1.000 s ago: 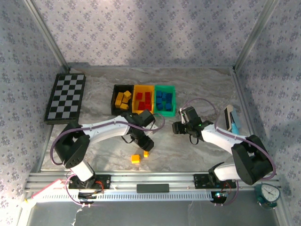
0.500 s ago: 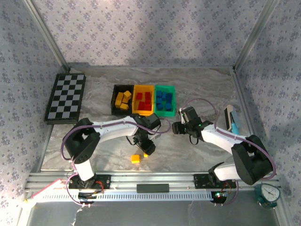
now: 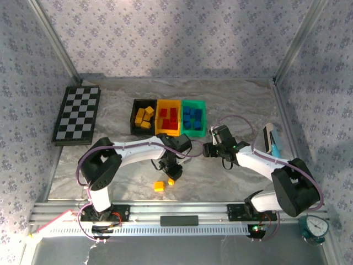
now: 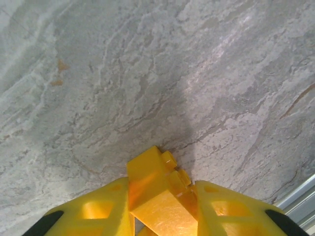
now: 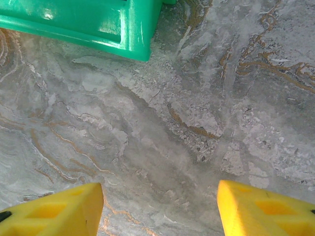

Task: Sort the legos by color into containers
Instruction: Pick up the lego from the middle-left of the table.

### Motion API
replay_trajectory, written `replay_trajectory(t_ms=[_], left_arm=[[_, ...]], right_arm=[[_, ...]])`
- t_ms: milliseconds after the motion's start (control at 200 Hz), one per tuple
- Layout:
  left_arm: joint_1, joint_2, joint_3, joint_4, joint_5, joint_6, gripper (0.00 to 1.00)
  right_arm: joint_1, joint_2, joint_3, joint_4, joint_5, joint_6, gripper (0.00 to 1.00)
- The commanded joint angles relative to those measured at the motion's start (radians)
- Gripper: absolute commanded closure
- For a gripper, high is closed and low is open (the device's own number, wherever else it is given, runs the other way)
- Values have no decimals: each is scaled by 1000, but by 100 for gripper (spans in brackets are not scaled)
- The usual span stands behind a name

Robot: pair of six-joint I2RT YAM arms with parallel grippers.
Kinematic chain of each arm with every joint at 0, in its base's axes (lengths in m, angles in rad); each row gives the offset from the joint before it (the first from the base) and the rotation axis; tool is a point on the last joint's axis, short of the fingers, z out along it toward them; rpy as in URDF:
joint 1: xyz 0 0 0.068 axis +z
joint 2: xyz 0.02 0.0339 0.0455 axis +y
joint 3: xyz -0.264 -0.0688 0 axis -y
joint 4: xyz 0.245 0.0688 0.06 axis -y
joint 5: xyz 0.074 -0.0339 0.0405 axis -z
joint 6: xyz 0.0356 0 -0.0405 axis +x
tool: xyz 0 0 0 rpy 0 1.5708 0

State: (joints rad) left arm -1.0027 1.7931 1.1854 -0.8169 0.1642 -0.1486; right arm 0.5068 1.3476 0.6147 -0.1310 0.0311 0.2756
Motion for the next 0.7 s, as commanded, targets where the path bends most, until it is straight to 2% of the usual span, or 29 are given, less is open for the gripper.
replay_trajectory(t_ms=[0,125,430,695], left_arm=[[-6,-30,-7,16,-48,6,78],[-7,-73,-10,41,-99,3,82],[-7,-127,-4,72,-174,-8,84],[9,-163,-21,90,-328,-19,86]], right_arm=[[6,-9,28,-25,20,-1,36],[6,-13,26,-20,16,-1,36],[7,-7,29,-22,22,-1,36],[8,-10,28,-23,23,-3,36]])
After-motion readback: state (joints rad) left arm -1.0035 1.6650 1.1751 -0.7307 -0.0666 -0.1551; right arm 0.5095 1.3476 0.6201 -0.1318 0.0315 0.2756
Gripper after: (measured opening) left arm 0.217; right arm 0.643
